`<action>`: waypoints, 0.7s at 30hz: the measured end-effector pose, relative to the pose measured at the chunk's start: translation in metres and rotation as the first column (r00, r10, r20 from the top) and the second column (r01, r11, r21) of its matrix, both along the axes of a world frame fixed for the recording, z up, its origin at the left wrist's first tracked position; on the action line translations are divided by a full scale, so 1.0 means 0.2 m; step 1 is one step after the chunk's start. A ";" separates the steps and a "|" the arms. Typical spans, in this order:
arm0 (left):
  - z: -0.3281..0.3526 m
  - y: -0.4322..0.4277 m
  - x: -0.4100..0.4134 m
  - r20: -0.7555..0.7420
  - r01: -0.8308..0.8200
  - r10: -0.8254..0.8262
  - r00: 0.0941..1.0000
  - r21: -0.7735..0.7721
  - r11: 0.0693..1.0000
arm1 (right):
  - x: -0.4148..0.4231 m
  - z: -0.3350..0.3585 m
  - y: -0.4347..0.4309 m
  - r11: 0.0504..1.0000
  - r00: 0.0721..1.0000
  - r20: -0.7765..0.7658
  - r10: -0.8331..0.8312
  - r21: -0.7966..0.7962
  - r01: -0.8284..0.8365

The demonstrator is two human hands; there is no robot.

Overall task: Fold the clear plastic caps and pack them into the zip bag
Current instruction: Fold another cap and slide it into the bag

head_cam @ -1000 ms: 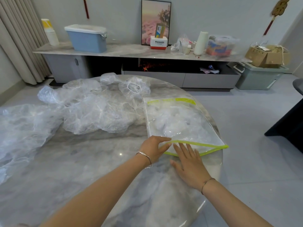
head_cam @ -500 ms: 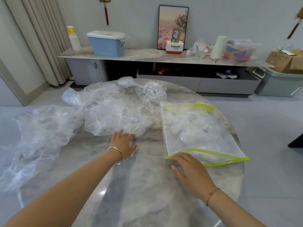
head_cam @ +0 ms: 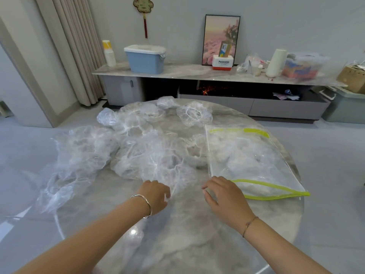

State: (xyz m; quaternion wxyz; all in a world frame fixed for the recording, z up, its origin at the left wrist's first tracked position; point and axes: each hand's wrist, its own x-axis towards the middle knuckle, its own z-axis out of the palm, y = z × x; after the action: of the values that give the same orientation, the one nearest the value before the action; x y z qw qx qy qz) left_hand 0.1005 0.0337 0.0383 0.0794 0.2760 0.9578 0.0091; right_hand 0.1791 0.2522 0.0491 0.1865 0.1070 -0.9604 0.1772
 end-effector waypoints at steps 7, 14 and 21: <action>0.02 -0.11 0.02 -0.355 -0.019 0.113 0.928 0.257 0.966 | -0.02 -0.03 -0.13 0.994 0.991 0.086 0.103 0.017 -0.105; 0.10 -0.12 -0.01 -0.329 -0.052 0.308 0.893 0.603 0.796 | 0.02 -0.01 -0.16 0.993 0.987 0.124 0.102 -0.070 -0.094; 0.25 -0.09 0.36 -0.405 0.445 -0.256 0.878 0.490 0.750 | 0.10 0.12 -0.14 0.994 0.990 -0.096 0.100 -0.038 -0.104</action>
State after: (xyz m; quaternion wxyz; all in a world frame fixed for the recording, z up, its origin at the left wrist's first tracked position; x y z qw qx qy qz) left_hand 0.1728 0.0161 0.0882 -0.1591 0.4616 0.8404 0.2354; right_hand 0.1994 0.2251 0.0723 0.2245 0.1603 -0.9398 0.2020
